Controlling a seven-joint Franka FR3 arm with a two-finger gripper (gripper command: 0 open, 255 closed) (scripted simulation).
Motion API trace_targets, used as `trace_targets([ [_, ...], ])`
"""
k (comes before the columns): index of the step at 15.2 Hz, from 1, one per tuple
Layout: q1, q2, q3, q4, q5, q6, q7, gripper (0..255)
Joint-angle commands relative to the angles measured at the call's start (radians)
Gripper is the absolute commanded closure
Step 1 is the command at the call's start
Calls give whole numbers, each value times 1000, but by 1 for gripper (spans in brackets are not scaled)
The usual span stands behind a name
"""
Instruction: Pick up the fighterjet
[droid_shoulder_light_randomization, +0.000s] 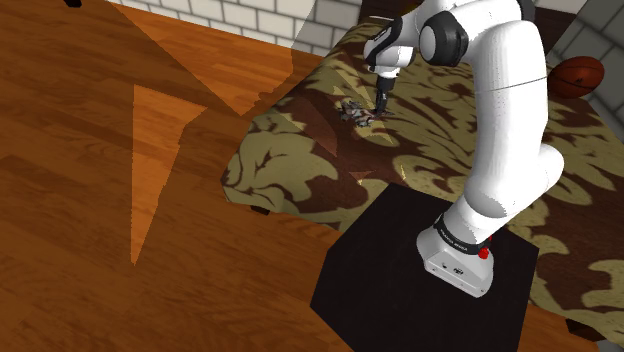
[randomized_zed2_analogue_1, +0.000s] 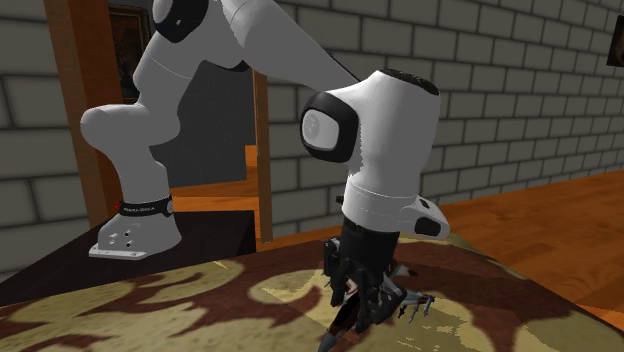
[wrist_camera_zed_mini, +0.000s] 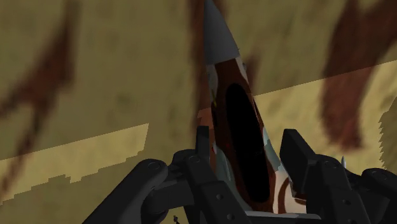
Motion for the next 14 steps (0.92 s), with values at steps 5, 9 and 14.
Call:
trace_targets([
  [5, 0, 1, 0, 2, 0, 0, 0, 255],
  [9, 7, -31, -11, 6, -15, -36, 8, 255],
  [14, 15, -69, -24, 18, -34, -82, 18, 255],
])
